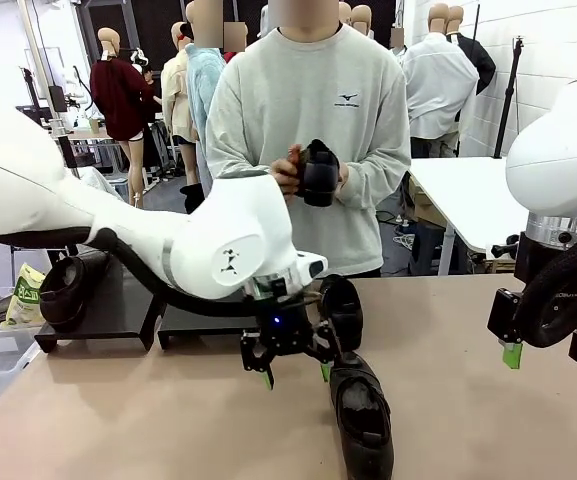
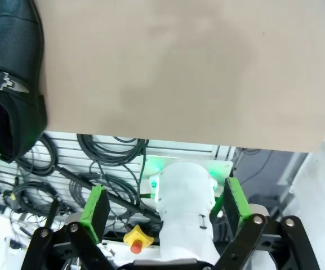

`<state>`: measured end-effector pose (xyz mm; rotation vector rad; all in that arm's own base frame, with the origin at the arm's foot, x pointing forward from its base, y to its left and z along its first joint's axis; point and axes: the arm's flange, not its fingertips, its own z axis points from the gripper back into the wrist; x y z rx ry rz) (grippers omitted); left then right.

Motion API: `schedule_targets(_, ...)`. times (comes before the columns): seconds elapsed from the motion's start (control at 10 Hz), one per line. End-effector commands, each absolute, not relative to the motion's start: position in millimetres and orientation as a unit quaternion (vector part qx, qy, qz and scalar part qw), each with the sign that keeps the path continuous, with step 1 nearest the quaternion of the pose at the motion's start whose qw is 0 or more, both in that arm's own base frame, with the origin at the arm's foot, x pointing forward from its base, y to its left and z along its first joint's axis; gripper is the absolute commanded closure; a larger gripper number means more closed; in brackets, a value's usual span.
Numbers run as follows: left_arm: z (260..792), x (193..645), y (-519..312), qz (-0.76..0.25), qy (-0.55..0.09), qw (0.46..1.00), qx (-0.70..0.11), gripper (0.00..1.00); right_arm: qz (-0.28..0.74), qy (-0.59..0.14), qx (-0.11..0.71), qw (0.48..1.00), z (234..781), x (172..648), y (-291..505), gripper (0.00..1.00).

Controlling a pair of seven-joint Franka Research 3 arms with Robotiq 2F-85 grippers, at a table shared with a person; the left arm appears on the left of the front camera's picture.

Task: Organize the shoes by placing them on the stand.
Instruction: Place the Shoe from the middle of the table onto the Shoes Stand.

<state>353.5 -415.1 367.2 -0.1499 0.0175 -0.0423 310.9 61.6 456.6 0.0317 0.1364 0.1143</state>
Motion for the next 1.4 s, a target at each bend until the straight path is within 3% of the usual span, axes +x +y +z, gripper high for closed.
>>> schedule_targets(0.0, 371.2, 353.8, -443.7, -0.021, -0.008, 0.998, -0.051, 0.0, 0.064, 0.071, 0.017, 0.995, 458.2, 310.3, 61.3, 0.0)
schedule_targets(0.5, 400.9, 333.9, -435.7, -0.018, -0.083, 0.996, -0.028, 0.0, 0.064, 0.071, 0.017, 0.995, 458.2, 310.3, 61.3, 0.0)
schedule_targets(0.8, 417.2, 308.4, -433.2, -0.052, -0.067, 0.995, -0.057, 0.0, 0.064, 0.071, 0.017, 0.995, 458.2, 310.3, 61.3, 0.0)
schedule_targets(1.3, 388.8, 305.5, -435.4, -0.063, -0.014, 0.996, -0.065, 0.0, 0.064, 0.071, 0.017, 0.995, 458.2, 310.3, 61.3, 0.0)
